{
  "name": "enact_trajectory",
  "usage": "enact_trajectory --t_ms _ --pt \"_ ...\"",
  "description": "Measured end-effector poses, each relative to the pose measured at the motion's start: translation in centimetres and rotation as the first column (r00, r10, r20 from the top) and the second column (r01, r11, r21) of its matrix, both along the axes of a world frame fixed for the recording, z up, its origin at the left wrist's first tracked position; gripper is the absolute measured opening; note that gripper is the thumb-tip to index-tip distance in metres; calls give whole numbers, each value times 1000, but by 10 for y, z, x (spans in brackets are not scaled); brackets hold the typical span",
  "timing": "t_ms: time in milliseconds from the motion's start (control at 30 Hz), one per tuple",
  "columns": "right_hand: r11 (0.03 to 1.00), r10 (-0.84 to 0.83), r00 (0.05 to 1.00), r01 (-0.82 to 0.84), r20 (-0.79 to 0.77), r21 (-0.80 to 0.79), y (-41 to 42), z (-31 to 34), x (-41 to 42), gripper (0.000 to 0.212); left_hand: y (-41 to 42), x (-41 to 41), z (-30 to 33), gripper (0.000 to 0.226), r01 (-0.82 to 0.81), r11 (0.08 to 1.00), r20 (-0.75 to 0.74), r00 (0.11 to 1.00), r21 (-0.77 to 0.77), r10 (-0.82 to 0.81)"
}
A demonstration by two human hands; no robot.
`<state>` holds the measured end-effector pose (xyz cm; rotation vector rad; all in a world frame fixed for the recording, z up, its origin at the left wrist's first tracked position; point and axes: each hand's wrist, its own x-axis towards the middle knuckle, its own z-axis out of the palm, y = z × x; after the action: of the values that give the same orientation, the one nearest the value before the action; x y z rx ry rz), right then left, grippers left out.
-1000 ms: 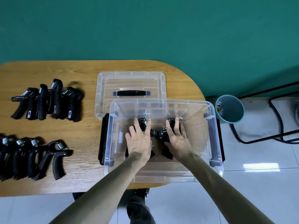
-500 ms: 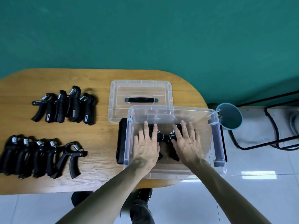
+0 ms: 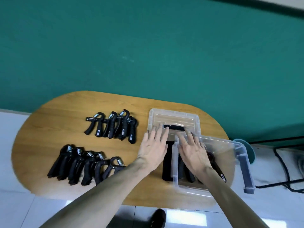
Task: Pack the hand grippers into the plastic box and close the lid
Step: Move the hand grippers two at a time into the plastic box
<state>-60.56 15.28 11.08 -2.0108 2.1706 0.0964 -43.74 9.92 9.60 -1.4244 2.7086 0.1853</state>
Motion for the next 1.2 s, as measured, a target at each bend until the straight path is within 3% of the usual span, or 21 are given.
enact_trajectory --t_ms 400,667,900,1200 --pt "981 159 987 -156 -17 116 -62 -10 181 63 -47 207 -12 68 -222 968 32 975 116 220" --pt "945 281 960 -276 -3 177 -111 -71 250 61 -57 305 -76 69 -443 870 118 897 215 427" --pt "926 295 950 -310 99 214 -147 -131 295 61 -53 375 -143 66 -519 803 180 855 293 487" --pt "933 269 943 -306 195 189 -202 -177 348 59 -33 388 -195 65 -498 766 1 839 407 545"
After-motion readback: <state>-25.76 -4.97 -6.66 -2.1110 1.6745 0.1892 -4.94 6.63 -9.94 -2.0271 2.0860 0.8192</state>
